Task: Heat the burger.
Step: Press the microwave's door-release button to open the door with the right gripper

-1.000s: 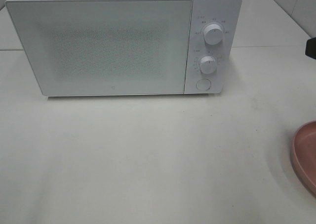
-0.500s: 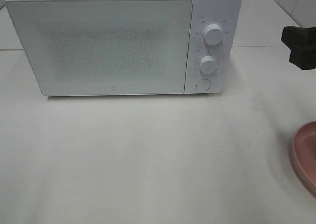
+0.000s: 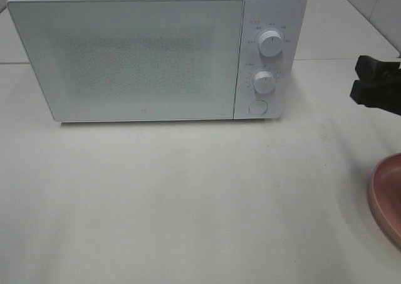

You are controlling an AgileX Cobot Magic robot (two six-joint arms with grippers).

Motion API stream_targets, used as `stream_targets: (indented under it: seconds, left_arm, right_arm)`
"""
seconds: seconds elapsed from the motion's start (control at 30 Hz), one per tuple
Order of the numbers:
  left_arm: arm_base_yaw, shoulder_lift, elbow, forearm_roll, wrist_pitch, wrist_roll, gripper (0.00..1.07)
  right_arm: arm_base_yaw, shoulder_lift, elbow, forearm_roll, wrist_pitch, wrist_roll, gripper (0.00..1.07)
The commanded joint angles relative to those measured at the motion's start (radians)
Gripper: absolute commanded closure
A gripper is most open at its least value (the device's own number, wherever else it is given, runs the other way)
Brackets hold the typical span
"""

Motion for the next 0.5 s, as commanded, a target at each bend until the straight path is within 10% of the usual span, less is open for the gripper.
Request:
stream_targets:
  seconds: [0.03,0.5]
  left_arm:
    - [-0.001,-0.017,-0.001,-0.005,-0.010,0.000,0.07]
    - [-0.001,-0.017,-0.001,-0.005,-0.010,0.000,0.07]
  right_arm:
    - [0.111,0.058,0.005,0.143,-0.093,-0.104,0.35]
    - [0.503,0.253,-0.016,0.519,-0.294,-0.144,0.36]
